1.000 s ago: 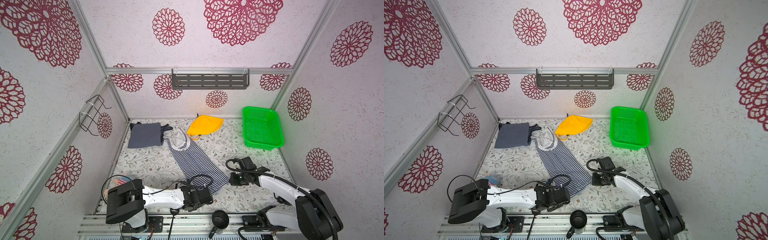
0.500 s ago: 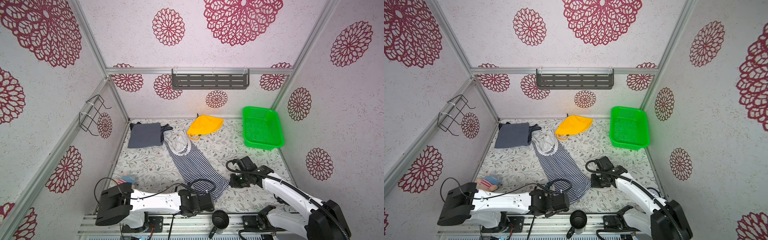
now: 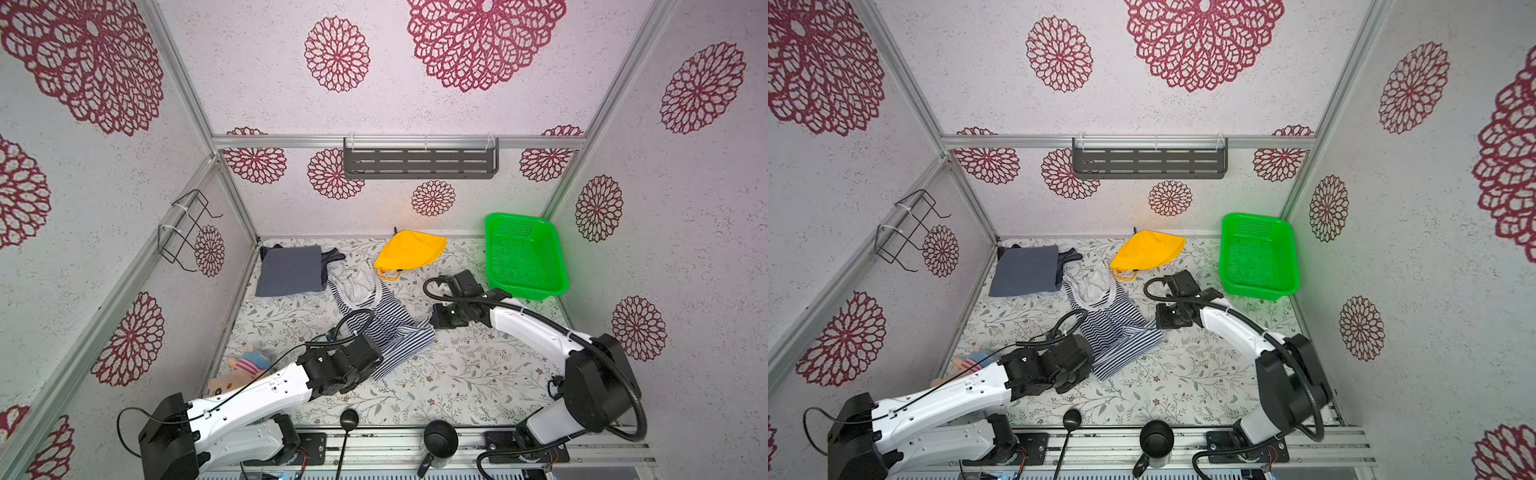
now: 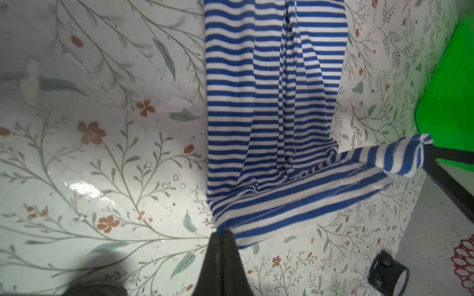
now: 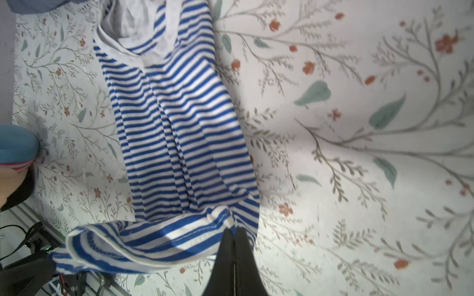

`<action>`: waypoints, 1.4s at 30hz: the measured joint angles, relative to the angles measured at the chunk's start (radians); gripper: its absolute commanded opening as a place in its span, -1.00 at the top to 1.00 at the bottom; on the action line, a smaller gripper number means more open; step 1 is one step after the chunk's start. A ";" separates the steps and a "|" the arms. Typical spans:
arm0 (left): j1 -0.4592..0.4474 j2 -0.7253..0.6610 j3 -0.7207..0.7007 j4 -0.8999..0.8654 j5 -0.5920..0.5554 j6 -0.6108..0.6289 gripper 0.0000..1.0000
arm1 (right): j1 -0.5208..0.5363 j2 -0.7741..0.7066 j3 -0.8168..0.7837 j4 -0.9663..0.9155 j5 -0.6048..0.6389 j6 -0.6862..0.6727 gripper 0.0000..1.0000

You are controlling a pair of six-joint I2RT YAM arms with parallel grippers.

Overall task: Fold and stack tank tops
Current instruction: Fold the tank top at the center of the table, then rotate the tank top at the center of the table.

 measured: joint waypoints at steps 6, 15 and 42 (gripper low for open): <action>0.187 0.040 0.006 0.039 0.040 0.177 1.00 | 0.006 0.214 0.213 0.026 -0.023 -0.045 1.00; 0.446 0.209 0.066 0.133 0.146 0.460 1.00 | 0.008 0.475 0.479 0.002 -0.023 -0.090 1.00; 0.166 0.119 -0.215 0.333 0.201 0.273 -0.24 | -0.029 0.251 0.068 0.110 -0.129 -0.199 0.13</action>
